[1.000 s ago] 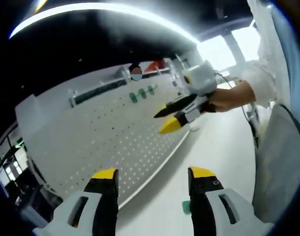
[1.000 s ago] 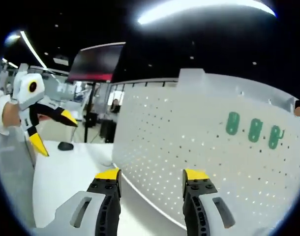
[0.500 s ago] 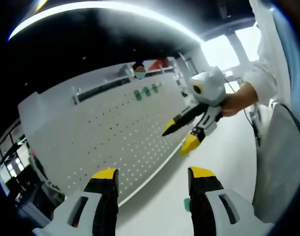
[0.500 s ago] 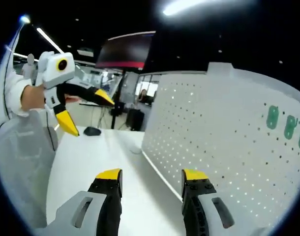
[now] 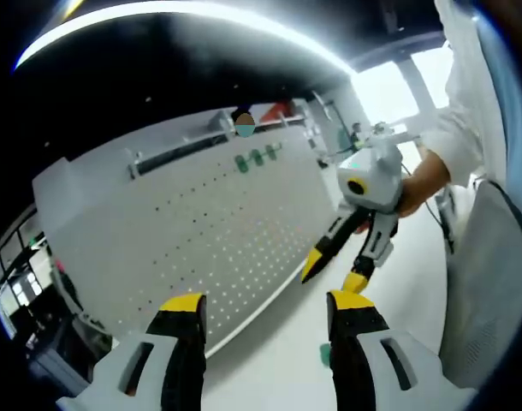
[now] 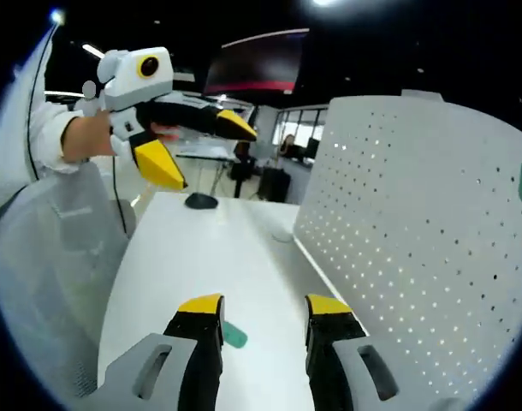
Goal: Insert the hook assembly into the mounting plate slot until the hook locks in place.
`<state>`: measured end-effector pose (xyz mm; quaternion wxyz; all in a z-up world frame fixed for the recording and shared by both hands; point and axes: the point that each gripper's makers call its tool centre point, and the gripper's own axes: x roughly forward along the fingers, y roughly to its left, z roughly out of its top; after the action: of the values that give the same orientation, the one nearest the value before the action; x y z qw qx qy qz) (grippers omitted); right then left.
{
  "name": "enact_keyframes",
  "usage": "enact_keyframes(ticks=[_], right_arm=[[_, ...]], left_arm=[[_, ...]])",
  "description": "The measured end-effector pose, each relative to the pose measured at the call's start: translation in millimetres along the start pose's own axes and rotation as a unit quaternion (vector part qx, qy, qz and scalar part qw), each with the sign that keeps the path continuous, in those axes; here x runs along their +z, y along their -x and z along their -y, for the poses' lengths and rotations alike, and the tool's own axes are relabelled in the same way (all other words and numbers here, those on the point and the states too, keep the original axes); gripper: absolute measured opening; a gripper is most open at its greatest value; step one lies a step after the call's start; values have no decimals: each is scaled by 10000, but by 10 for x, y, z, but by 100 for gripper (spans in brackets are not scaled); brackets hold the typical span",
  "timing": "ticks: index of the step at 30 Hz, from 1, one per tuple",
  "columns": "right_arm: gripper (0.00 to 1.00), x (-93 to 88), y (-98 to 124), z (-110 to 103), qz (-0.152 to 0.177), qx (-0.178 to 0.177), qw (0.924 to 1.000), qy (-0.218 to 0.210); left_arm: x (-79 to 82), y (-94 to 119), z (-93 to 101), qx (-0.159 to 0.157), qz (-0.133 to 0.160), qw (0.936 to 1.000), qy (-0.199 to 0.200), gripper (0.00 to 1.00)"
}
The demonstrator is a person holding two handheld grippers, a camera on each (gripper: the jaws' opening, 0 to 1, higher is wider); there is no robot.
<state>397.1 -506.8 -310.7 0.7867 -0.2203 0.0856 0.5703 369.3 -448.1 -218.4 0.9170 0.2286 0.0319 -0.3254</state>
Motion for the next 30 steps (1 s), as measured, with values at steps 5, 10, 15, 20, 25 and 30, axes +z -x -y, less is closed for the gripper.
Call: enact_keyframes(ticks=[5, 10, 15, 20, 25, 30], right_arm=[[32, -94, -54, -104, -143, 229, 9996, 63], [28, -182, -106, -192, -292, 457, 9983, 192], [27, -239, -151, -272, -375, 742, 9961, 290], [24, -306, -201, -343, -406, 996, 9934, 388], [21, -376, -263, -379, -416, 1210, 9910, 392], [19, -411, -324, -420, -445, 1404, 9880, 472]], left_arm=[[-13, -12, -6, -9, -2, 10000, 16, 58], [-15, -27, -7, -21, -4, 10000, 22, 58], [-23, -35, 4, -39, -23, 10000, 22, 58], [-26, -38, 4, -45, -37, 10000, 24, 58], [-27, -46, 12, -54, -58, 10000, 22, 58], [-30, -52, 34, -71, -86, 9999, 18, 57]])
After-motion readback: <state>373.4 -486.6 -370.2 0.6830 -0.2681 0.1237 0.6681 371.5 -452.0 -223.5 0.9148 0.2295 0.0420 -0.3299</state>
